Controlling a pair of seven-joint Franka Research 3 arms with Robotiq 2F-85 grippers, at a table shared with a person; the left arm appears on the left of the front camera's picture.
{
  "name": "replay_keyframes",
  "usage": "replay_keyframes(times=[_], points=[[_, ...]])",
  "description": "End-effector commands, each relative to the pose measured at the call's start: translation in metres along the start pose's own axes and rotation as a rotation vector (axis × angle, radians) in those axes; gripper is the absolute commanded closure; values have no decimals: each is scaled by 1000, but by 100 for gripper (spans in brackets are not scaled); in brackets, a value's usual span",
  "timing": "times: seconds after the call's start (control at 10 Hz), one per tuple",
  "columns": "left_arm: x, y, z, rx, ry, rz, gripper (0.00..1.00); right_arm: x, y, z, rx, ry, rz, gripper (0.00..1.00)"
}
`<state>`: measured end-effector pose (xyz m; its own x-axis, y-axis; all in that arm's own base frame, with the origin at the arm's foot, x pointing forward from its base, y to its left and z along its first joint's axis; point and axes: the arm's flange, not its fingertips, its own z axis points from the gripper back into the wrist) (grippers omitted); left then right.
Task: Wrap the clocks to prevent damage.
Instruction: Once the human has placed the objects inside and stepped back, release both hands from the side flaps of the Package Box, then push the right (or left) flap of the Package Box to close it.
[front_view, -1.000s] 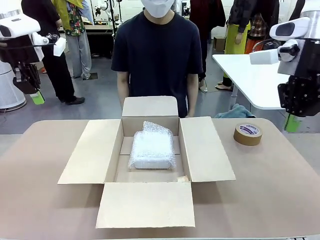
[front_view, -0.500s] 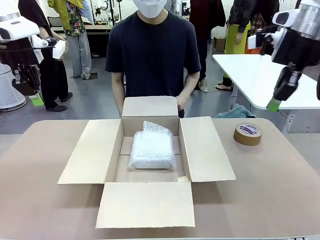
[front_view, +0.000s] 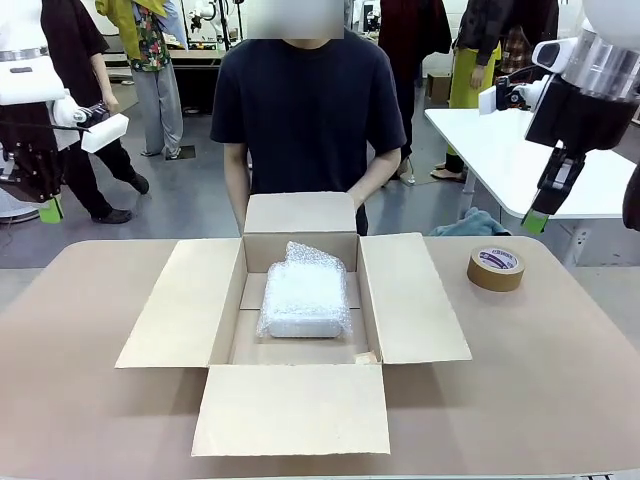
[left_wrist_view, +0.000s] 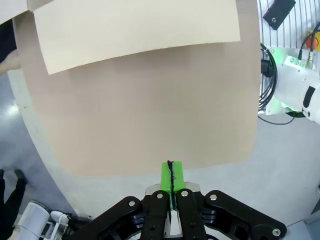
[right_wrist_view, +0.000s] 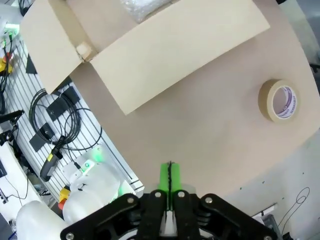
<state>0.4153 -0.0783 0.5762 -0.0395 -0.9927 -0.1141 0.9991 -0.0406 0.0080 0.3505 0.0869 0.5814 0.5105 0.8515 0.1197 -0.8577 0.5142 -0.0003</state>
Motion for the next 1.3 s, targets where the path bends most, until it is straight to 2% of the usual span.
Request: replay_keyframes(times=[0.0, 0.1, 0.2, 1.2], points=[[1, 0, 0, -4, -19, 38, 100, -1, -7, -3, 63, 37, 70, 99], [1, 0, 0, -4, -19, 38, 100, 2, -12, -4, 53, 32, 30, 99], [1, 0, 0, -4, -19, 38, 100, -2, -1, -3, 25, 11, 27, 99], [1, 0, 0, -4, -19, 38, 100, -2, -1, -3, 25, 11, 27, 99]])
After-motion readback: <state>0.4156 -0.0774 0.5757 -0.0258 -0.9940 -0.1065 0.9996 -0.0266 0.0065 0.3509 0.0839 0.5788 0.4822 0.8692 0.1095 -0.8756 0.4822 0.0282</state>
